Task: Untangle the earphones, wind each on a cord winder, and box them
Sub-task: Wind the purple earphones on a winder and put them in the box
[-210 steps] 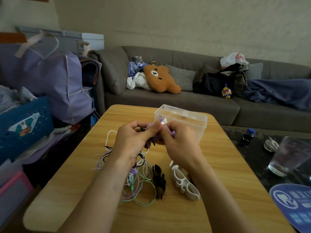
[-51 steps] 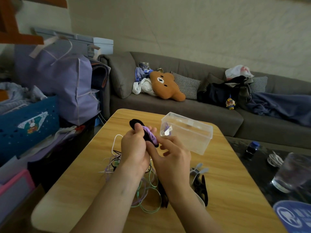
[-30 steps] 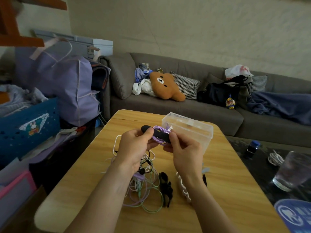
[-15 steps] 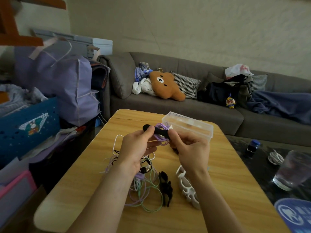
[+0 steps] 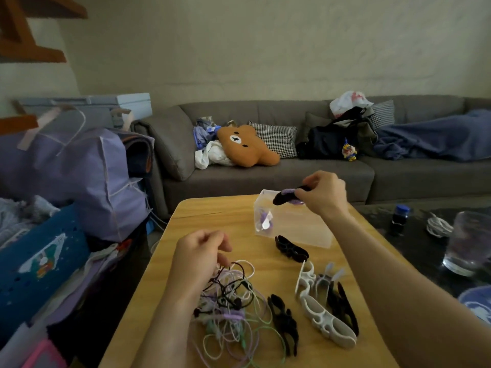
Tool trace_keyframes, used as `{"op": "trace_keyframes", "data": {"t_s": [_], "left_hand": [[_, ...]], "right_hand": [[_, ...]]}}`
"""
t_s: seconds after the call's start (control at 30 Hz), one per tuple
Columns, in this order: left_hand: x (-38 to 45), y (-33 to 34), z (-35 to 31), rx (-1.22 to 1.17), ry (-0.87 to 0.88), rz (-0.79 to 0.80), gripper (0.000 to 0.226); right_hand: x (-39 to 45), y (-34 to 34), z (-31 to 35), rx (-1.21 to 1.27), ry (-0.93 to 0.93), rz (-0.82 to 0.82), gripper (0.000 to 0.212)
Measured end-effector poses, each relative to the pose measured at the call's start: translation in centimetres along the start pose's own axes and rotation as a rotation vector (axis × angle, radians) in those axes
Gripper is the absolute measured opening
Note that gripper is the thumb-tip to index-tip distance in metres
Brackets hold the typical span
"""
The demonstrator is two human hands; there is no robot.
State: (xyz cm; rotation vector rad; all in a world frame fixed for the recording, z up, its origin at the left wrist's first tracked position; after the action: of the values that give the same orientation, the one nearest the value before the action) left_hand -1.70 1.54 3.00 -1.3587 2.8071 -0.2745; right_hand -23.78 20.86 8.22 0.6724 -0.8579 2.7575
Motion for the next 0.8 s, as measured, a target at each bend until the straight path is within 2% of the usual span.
{"op": "trace_keyframes", "data": {"t_s": [0.2, 0.3, 0.4, 0.43, 0.53, 0.63, 0.7, 0.73, 0.8], "left_hand": [[0.7, -0.8, 0.3, 0.452, 0.254, -0.004, 0.027], [0.8, -0.6, 0.8, 0.533, 0.270, 0.042, 0.026], [1.2, -0.5, 1.0, 0.553, 0.271, 0.057, 0.026], [1.4, -0.6, 1.1, 0.554, 0.267, 0.054, 0.025], [1.6, -0.8, 1.3, 0.553, 0.257, 0.055, 0.024], [1.7, -1.4, 1.5, 0.542, 0.248, 0.037, 0.026], [1.8, -1.8, 1.5, 0.540, 0.251, 0.021, 0.027], [1.7, -1.8, 1.5, 0.537, 0.250, 0.020, 0.027], [1.6, -1.9, 1.6, 0.529, 0.241, 0.029, 0.026]], "right_hand": [[0.7, 5.1, -1.3, -0.349, 0.125, 0.208, 0.036], [0.9, 7.1, -2.0, -0.431, 0.126, 0.246, 0.038], [0.9, 8.4, -1.6, -0.461, 0.127, 0.381, 0.035], [0.5, 8.7, -1.2, -0.491, 0.114, 0.473, 0.038], [-0.5, 10.3, 0.2, -0.678, -0.164, 0.759, 0.054], [-0.6, 11.2, 0.4, -0.575, -0.216, 0.823, 0.060], [-1.1, 11.2, 0.1, -0.425, -0.044, 0.856, 0.043], [-1.3, 11.2, 0.1, -0.382, 0.021, 0.871, 0.046], [-1.6, 11.0, 0.0, -0.360, 0.077, 0.906, 0.066]]}}
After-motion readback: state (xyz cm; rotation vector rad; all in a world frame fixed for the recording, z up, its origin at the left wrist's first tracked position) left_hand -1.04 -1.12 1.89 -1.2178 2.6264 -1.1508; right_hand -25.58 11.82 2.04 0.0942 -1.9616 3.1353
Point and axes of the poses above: each hand's wrist, its own x-axis towards the middle knuckle, its own y-axis out of the palm, z = x × y, the point moved 6 cm from there along x, towards the middle knuckle, and after that the axes turned 9 degrees about -z, right-handed, at the moved point
